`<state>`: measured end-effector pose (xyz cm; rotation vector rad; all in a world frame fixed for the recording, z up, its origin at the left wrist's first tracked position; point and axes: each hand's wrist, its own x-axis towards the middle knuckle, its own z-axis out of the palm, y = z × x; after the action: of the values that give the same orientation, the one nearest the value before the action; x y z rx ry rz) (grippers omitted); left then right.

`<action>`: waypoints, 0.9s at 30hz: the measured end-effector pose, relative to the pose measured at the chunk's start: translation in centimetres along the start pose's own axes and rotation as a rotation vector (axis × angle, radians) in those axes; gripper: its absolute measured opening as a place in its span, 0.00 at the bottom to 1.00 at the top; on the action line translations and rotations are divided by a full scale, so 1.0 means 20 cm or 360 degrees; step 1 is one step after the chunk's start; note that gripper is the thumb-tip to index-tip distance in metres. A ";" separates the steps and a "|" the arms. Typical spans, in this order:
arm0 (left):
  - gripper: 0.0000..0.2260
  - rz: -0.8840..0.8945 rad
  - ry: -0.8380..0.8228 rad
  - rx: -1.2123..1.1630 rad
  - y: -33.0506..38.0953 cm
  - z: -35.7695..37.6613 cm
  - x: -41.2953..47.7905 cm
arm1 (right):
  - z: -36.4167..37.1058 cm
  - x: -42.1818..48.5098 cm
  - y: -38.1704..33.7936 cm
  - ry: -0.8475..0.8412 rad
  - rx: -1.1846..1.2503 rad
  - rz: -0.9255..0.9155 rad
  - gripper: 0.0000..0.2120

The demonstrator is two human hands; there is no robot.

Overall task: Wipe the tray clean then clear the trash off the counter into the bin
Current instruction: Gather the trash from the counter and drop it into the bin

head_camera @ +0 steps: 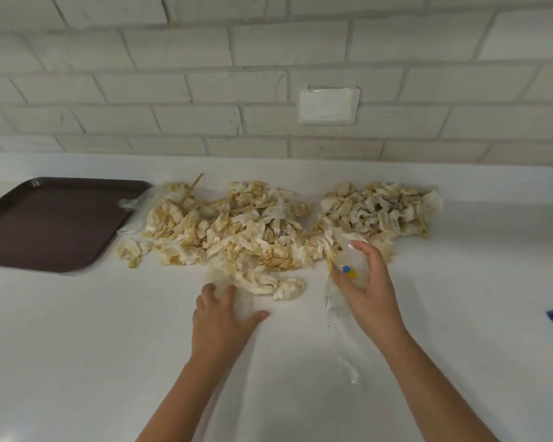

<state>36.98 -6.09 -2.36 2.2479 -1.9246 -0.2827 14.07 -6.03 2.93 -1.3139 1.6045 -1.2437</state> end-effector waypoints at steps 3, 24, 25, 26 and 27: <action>0.16 0.0187 0.0062 -0.0254 -0.05 -0.02 0.05 | 0.03 -0.03 0.00 -0.0058 -0.0108 0.0165 0.39; 0.07 -0.0179 0.0022 -0.1094 -0.13 -0.42 0.39 | 0.53 0.72 -0.12 -0.0596 -0.1797 -0.0134 0.14; 0.04 -0.0152 0.0003 -0.0960 -0.11 -0.41 0.38 | 0.54 0.74 -0.10 -0.0607 -0.1813 -0.0153 0.13; 0.07 -0.0101 -0.0005 -0.0798 -0.09 -0.40 0.39 | 0.55 0.75 -0.09 -0.0613 -0.1812 -0.0167 0.13; 0.10 -0.0013 -0.0013 -0.0665 -0.06 -0.38 0.40 | 0.55 0.76 -0.09 -0.0614 -0.1798 -0.0177 0.13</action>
<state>41.27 -13.71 4.49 1.9799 -1.6694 -0.6304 21.27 -23.37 2.15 -2.1389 1.9910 0.0194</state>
